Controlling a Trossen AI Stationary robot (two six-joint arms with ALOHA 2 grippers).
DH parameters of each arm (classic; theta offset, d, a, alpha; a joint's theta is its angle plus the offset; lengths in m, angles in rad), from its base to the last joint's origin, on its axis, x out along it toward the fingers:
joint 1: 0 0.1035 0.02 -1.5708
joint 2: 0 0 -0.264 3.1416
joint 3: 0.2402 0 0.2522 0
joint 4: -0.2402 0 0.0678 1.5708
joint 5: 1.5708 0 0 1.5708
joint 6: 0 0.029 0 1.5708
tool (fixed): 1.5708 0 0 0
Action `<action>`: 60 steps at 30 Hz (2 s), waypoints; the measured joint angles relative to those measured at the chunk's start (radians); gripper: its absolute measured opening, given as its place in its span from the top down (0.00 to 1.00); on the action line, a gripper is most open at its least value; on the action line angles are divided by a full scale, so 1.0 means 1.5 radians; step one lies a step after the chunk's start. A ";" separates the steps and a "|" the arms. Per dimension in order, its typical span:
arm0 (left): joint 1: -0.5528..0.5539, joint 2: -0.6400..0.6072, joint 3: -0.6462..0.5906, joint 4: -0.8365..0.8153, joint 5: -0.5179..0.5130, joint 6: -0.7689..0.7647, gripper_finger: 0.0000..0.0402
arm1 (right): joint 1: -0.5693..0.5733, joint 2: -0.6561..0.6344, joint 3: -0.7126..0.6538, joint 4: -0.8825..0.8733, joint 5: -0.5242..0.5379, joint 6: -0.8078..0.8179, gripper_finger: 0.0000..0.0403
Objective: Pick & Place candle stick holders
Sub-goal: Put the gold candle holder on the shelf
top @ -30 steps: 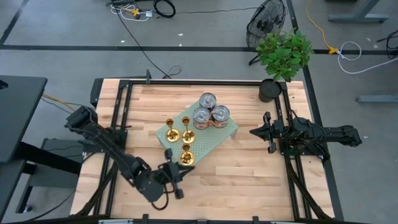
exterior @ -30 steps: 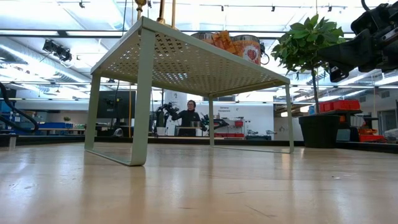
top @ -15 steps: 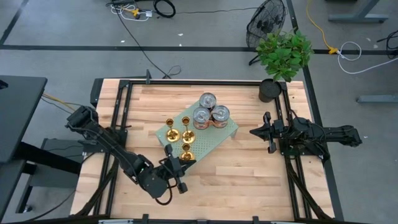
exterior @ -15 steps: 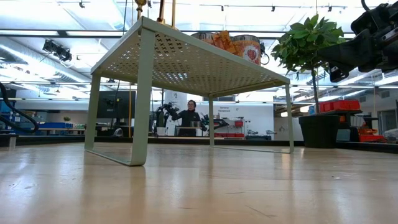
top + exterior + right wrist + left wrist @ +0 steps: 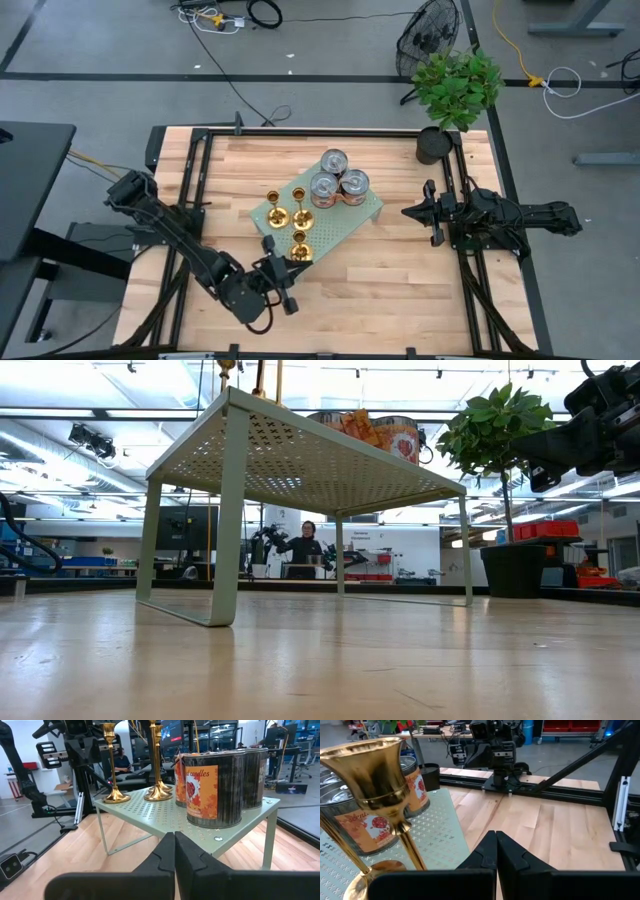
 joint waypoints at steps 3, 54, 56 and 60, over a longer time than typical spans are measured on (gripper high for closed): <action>0.000 0.000 0.000 0.002 0.000 0.000 1.00 | 0.000 0.000 0.000 0.000 0.000 0.000 0.99; 0.042 -0.026 -0.095 0.109 -0.043 0.037 1.00 | 0.000 0.000 0.000 0.000 0.000 0.000 0.99; 0.042 -0.026 -0.095 0.101 -0.043 0.037 1.00 | 0.000 0.000 0.000 0.000 0.000 0.000 0.99; 0.042 -0.026 -0.095 0.087 -0.047 0.037 1.00 | 0.000 0.000 0.000 0.000 0.000 0.000 0.99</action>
